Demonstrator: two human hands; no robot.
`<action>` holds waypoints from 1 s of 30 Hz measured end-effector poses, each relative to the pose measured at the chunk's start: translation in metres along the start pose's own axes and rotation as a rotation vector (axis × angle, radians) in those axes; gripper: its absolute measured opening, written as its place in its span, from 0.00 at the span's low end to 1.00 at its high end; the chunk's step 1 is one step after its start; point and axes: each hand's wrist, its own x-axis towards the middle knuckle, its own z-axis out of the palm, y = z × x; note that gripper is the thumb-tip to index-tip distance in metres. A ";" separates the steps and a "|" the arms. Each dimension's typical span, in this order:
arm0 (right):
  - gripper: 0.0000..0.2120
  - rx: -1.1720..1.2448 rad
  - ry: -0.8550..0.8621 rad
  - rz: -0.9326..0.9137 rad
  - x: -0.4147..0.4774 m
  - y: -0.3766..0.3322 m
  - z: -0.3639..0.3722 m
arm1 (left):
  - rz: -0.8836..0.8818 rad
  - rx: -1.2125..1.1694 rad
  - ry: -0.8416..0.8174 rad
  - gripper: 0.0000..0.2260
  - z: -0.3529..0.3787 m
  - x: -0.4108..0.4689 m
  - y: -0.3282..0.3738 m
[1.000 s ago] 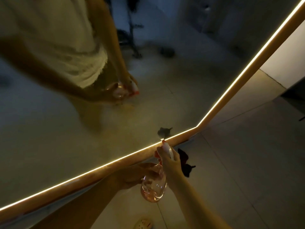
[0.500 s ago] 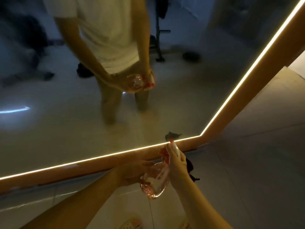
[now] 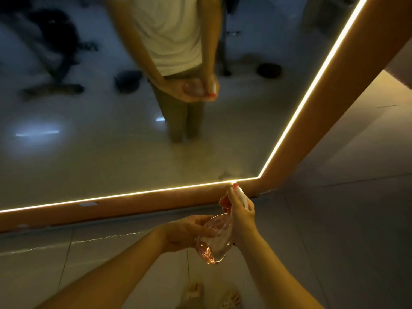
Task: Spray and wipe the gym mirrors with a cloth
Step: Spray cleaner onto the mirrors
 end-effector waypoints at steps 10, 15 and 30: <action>0.13 -0.035 0.027 -0.034 0.011 -0.020 -0.024 | 0.064 -0.119 -0.103 0.32 0.009 0.036 0.009; 0.13 -0.126 0.008 -0.105 0.011 -0.031 -0.049 | 0.120 -0.151 -0.103 0.30 0.026 0.061 0.009; 0.14 -0.185 -0.218 -0.096 0.070 -0.083 -0.203 | 0.152 -0.160 0.244 0.31 0.146 0.160 0.033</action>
